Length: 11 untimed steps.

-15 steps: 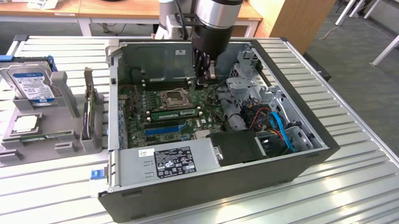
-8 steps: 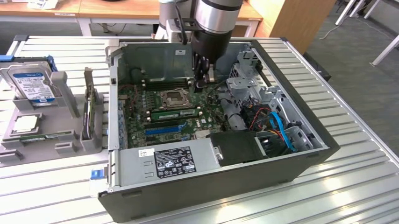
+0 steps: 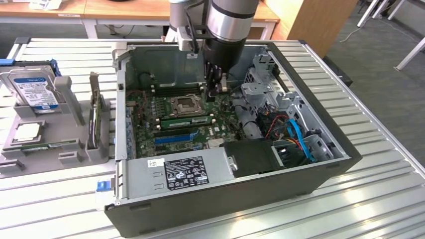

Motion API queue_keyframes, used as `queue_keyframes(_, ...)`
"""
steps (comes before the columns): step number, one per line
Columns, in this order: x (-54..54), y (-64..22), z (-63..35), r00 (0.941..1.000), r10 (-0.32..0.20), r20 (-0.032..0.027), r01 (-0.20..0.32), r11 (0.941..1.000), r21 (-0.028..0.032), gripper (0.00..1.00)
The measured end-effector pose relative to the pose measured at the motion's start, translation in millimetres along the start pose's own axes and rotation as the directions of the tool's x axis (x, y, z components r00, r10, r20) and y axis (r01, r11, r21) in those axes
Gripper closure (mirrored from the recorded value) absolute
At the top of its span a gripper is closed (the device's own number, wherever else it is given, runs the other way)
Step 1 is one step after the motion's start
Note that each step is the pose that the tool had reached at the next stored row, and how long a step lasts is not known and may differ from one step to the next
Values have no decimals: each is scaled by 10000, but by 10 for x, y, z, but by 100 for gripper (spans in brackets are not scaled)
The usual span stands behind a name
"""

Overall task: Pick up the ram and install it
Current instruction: 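Press down the ram until it locks into place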

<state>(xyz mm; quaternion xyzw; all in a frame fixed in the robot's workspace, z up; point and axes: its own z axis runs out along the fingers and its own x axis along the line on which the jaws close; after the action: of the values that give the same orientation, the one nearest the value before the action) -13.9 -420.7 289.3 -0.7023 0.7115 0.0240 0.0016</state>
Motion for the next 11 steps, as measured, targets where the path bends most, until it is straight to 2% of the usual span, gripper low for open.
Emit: queue_keyframes(11, 6, -5, 165, 10000, 0, 0, 0, 10000, -1, 90)
